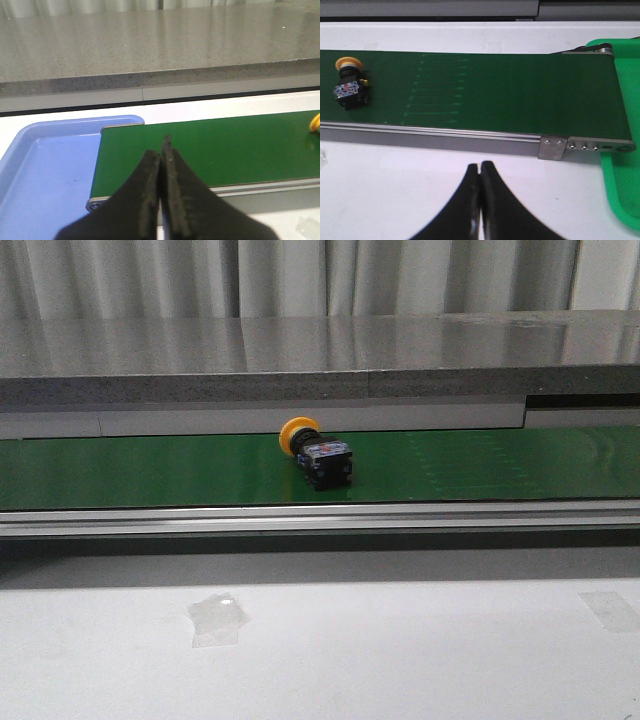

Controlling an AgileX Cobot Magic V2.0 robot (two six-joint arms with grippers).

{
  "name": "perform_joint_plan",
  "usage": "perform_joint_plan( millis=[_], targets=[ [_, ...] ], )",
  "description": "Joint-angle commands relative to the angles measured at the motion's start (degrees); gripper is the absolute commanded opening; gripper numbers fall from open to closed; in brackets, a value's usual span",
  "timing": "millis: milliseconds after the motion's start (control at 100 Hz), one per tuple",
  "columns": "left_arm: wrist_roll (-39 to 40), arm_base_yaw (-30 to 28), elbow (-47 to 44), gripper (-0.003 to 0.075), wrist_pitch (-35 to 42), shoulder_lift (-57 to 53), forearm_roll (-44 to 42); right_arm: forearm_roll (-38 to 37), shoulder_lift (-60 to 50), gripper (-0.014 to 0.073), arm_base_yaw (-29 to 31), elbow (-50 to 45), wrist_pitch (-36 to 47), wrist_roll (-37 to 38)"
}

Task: Move button from left to right
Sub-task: 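Lower the open right gripper onto the button on the belt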

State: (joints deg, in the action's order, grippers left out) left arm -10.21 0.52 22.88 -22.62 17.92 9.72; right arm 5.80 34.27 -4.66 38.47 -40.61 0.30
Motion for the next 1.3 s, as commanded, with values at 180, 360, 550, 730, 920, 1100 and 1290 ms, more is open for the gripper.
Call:
perform_joint_plan(
  millis=[180,360,550,730,920,1100,1290],
  targets=[
    [0.0,0.4,1.6,-0.0020,4.6,0.4,0.9,1.0,1.0,-0.0019,0.3,2.1,3.5,-0.3],
    [0.0,0.4,1.6,-0.0020,4.6,0.4,0.9,1.0,1.0,0.0351,0.3,2.1,2.8,-0.3],
    [0.0,0.4,1.6,-0.0020,4.6,0.4,0.9,2.8,1.0,0.0573,0.3,2.1,4.0,-0.3],
    [0.0,0.4,1.6,-0.0020,4.6,0.4,0.9,3.9,2.5,0.0573,0.3,2.5,5.8,-1.2],
    [0.0,0.4,1.6,-0.0020,4.6,0.4,0.9,4.1,11.2,0.0573,0.3,8.8,2.1,-5.6],
    [0.0,0.4,1.6,-0.0020,4.6,0.4,0.9,5.9,21.9,0.0573,0.2,15.5,-0.2,-12.5],
    [0.0,0.4,1.6,-0.0020,4.6,0.4,0.9,6.6,32.8,0.0573,0.2,21.2,-1.2,-17.2]
  ],
)
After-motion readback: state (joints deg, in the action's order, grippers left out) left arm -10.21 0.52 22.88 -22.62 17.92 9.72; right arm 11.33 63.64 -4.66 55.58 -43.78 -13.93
